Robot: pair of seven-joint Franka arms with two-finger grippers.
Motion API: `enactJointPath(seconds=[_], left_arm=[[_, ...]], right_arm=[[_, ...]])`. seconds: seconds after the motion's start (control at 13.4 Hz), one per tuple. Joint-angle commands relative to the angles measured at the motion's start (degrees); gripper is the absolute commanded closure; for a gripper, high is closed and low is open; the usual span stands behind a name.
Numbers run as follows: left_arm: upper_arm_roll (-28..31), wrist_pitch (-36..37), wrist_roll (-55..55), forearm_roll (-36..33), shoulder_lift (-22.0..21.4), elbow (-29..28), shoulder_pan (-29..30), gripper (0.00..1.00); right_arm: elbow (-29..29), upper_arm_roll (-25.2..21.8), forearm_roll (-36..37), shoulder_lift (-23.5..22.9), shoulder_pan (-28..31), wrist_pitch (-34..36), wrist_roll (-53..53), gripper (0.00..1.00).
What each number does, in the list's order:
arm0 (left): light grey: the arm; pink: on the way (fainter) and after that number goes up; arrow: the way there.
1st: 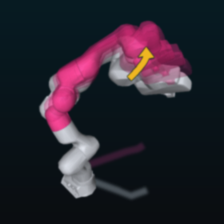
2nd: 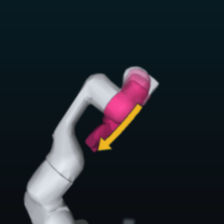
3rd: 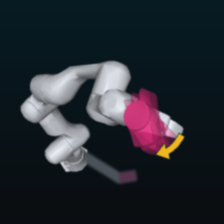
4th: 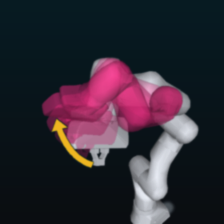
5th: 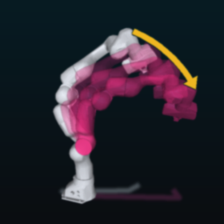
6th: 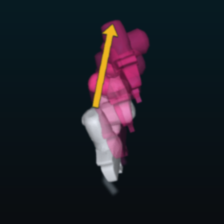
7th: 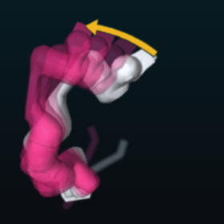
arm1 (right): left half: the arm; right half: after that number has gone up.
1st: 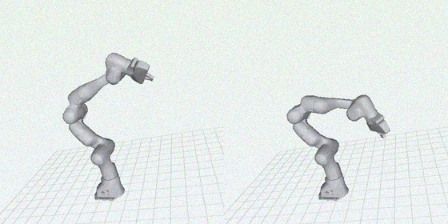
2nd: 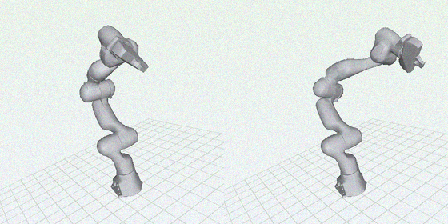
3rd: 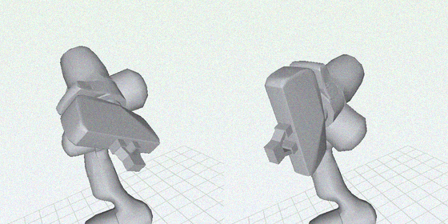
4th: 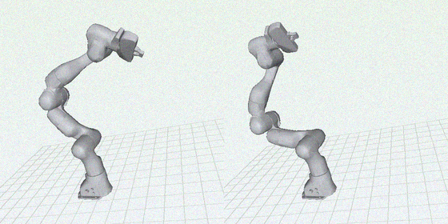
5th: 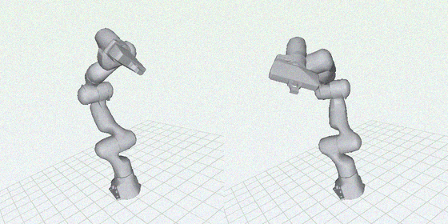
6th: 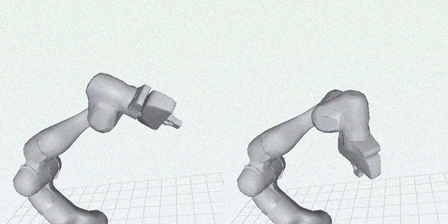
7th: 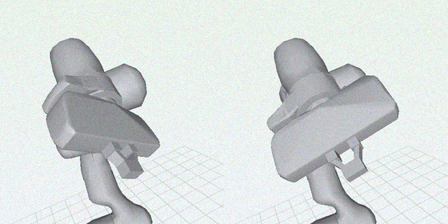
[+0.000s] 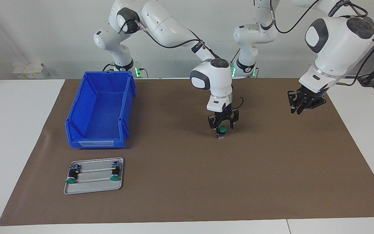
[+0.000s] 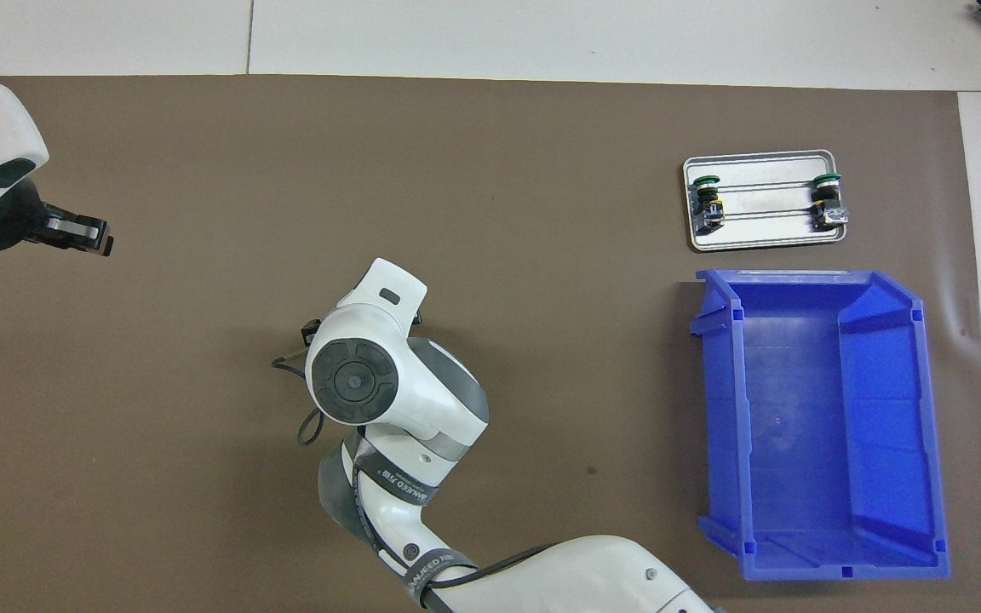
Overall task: Place and press button with both arms
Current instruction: 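Carry the green button to the blue bin with the right gripper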
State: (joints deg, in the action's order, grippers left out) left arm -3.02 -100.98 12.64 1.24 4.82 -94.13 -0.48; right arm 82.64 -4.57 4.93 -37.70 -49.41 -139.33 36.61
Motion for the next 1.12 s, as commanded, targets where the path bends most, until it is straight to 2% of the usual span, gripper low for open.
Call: enactJointPath(seconds=[0.0, 0.07, 0.15, 0.52, 0.67, 0.89, 1.04], left_arm=[[0.1, -2.0, 1.7, -0.9, -2.5, -4.0, 0.3, 0.77], [0.0, -2.4, 1.9, -2.5, -2.9, -4.9, 0.3, 0.77], [0.0, -3.3, 2.3, -3.3, -3.4, -6.1, 0.3, 0.77], [-0.1, -4.4, 1.9, -3.2, -4.0, -7.5, 0.4, 0.76], [-0.1, -4.4, 0.8, -3.1, -4.0, -7.5, 0.4, 0.76], [-0.1, -2.7, 0.5, -2.9, -3.9, -6.4, 1.4, 0.75], [0.0, -1.3, 0.5, -2.7, -3.3, -4.8, 1.4, 0.74]], right_arm=[[1.3, 0.4, 1.0, 1.2, 0.2, 1.2, 0.4, 0.55], [1.3, 0.4, 1.0, 1.2, 0.3, 1.3, 0.3, 0.70], [1.3, 0.4, 1.0, 1.2, 0.4, 1.4, 0.0, 1.00], [-0.7, 0.4, 0.5, 1.1, 1.5, 1.8, 0.4, 1.00], [-1.7, 0.1, 0.6, 1.8, 3.6, 1.6, 0.7, 1.00], [-0.8, 0.1, 0.6, 7.9, 10.4, 2.1, -0.2, 1.00], [-0.6, 0.2, 0.6, 11.4, 14.4, 5.1, -3.0, 1.00]])
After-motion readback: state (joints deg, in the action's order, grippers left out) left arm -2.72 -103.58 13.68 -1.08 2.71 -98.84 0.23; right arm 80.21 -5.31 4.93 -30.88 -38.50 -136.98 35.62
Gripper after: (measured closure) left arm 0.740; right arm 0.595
